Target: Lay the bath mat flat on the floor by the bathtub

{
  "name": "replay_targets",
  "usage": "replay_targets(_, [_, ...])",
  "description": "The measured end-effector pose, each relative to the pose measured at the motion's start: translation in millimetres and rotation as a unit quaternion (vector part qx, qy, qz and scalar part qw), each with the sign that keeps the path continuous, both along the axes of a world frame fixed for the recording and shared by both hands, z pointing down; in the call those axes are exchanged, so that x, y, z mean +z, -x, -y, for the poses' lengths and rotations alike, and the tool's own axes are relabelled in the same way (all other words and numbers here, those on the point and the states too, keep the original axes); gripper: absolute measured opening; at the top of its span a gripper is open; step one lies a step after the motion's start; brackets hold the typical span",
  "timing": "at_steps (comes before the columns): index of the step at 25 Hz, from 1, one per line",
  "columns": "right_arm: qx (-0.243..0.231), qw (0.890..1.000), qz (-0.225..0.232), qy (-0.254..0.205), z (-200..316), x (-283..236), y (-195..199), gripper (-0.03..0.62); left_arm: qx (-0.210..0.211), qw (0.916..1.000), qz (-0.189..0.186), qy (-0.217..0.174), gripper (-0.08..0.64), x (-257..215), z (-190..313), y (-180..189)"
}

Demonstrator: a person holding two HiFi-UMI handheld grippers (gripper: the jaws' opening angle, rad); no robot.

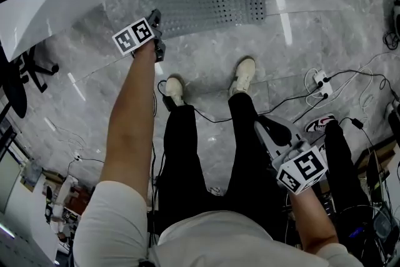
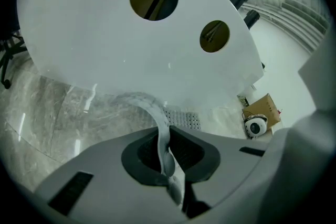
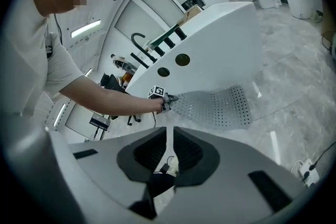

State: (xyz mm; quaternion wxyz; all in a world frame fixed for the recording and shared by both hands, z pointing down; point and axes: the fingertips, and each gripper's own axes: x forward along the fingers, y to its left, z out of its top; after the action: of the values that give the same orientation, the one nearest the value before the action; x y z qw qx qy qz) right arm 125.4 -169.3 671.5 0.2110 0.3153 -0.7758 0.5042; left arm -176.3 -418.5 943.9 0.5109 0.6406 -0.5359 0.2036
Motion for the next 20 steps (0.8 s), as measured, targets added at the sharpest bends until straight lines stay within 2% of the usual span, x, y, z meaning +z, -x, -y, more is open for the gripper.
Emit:
replay_targets(5, [-0.021, 1.000, 0.002, 0.002, -4, 5, 30, 0.052, 0.003, 0.9993, 0.029, 0.023, 0.028, 18, -14, 32])
replay_targets(8, [-0.031, 1.000, -0.001, 0.004, -5, 9, 46, 0.052, 0.004, 0.9976, 0.048, 0.050, 0.032, 30, -26, 57])
replay_targets(10, [-0.034, 0.999, -0.006, 0.003, -4, 11, 53, 0.052, 0.005, 0.9953, 0.058, 0.077, 0.053, 41, -39, 68])
replay_targets(13, [-0.035, 0.999, -0.013, 0.003, -7, 14, 62, 0.052, 0.008, 0.9894, 0.099, 0.106, 0.111, 50, -63, 85])
replay_targets(15, [-0.040, 0.999, -0.014, 0.002, -8, 16, 69, 0.052, -0.006, 0.9865, 0.122, 0.109, 0.135, 49, -74, 102])
replay_targets(17, [-0.047, 0.999, -0.014, -0.004, -8, 15, 78, 0.052, -0.016, 0.9863, 0.127, 0.105, 0.133, 43, -82, 115])
replay_targets(20, [-0.052, 0.998, -0.018, -0.018, -4, 10, 90, 0.052, -0.008, 0.9877, 0.129, 0.087, 0.132, 26, -84, 123])
